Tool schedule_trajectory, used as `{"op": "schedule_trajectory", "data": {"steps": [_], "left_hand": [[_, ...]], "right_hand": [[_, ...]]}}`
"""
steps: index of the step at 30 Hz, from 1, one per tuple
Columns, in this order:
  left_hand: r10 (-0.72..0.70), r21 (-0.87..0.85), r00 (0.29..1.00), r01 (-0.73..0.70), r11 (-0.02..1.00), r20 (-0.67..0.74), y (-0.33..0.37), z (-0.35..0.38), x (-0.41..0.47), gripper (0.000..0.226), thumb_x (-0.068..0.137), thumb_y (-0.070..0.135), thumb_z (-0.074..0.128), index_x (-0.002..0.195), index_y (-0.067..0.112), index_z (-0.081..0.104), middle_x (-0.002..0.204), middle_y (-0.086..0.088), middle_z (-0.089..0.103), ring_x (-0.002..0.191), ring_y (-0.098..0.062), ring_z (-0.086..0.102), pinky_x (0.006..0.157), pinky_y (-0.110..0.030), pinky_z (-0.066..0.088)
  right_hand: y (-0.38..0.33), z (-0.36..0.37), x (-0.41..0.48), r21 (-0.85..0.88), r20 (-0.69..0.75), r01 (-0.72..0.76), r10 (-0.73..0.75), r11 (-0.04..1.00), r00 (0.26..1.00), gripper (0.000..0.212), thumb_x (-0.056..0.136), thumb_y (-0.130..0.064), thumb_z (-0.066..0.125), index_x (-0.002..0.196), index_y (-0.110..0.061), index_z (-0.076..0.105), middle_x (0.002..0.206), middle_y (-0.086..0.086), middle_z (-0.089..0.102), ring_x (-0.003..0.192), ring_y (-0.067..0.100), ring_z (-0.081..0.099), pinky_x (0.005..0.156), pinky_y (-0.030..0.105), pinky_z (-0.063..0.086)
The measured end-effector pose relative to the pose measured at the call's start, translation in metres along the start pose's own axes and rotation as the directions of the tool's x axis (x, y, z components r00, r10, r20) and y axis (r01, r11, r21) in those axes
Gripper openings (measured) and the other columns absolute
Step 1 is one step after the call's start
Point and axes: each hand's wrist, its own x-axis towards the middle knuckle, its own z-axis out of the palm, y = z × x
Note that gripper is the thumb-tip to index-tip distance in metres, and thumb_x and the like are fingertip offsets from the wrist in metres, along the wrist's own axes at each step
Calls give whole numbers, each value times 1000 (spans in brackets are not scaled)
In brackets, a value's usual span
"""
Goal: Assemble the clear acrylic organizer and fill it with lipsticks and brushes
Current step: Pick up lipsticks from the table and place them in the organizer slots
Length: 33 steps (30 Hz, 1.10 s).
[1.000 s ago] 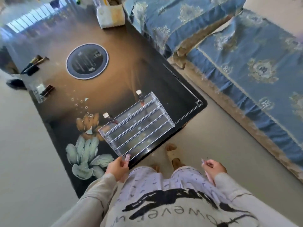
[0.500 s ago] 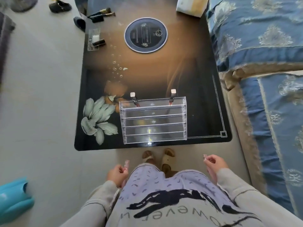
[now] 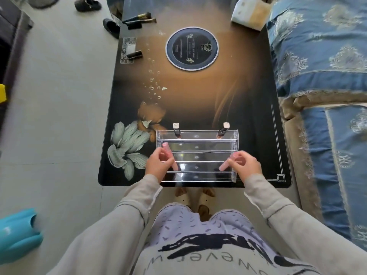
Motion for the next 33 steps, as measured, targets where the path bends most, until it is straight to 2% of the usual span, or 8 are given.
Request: {"op": "schedule_trajectory", "data": {"steps": [3, 5, 6, 9, 14, 22, 29, 33], "left_hand": [[89, 9, 993, -88, 996, -76, 17, 2, 8, 32, 74, 4, 68, 65, 29, 50, 62, 16, 58, 61, 4, 55, 62, -3, 41], [139, 26, 983, -137, 990, -122, 21, 5, 12, 38, 74, 0, 67, 62, 30, 47, 57, 24, 55, 56, 12, 57, 56, 6, 38], [153, 37, 979, -149, 988, -137, 22, 7, 15, 34, 76, 0, 66, 65, 27, 49, 58, 20, 58, 57, 11, 58, 57, 6, 38], [154, 92, 977, -141, 986, -147, 23, 12, 23, 12, 78, 9, 69, 79, 13, 58, 75, 3, 61, 70, -8, 56, 66, -14, 42], [146, 192, 988, -134, 972, -54, 16, 18, 33, 12, 81, 16, 67, 79, 8, 58, 88, -7, 75, 83, -20, 67, 81, -29, 54], [242, 410, 970, -235, 881, 34, 12, 20, 36, 11, 88, 17, 59, 84, 7, 55, 92, -9, 74, 85, -26, 67, 81, -35, 54], [226, 433, 970, -240, 869, 83, 18, 24, 40, 18, 90, 16, 56, 102, 5, 62, 100, -14, 68, 94, -28, 64, 90, -33, 49], [204, 422, 975, -221, 879, 84, 18, 27, 41, 16, 88, 16, 58, 98, 4, 63, 102, -15, 65, 95, -27, 62, 90, -33, 48]], "right_hand": [[-24, 6, 9, 31, -127, 97, -93, 995, 988, 10, 81, -11, 65, 75, -16, 60, 73, -6, 63, 71, 7, 57, 72, 17, 43], [-30, 11, 15, 30, -185, 132, -124, 991, 975, 3, 78, -15, 69, 78, -13, 67, 71, -8, 63, 69, 5, 57, 70, 17, 43], [-32, 14, 18, 35, -202, 135, -125, 990, 971, 7, 76, -17, 71, 80, -12, 69, 71, -9, 64, 70, 4, 58, 71, 17, 45], [-33, 20, 25, 36, -206, 138, -128, 990, 970, 12, 78, -21, 71, 87, -13, 71, 88, -1, 69, 83, 13, 60, 83, 23, 46], [-25, 26, 31, -94, -214, 114, -132, 989, 968, 18, 83, -19, 67, 98, -11, 70, 100, 7, 72, 92, 22, 64, 84, 21, 45], [-22, 28, 33, -141, -158, 148, -170, 979, 973, 17, 86, -18, 63, 101, -10, 68, 102, 9, 72, 92, 23, 64, 88, 25, 46], [-20, 28, 34, -159, -110, 120, -139, 980, 984, 14, 87, -14, 61, 100, -10, 64, 103, 13, 71, 97, 30, 64, 91, 31, 48], [-21, 27, 36, -166, -88, 120, -136, 979, 987, 15, 87, -14, 60, 101, -9, 63, 105, 14, 70, 99, 30, 64, 91, 33, 48]]}}
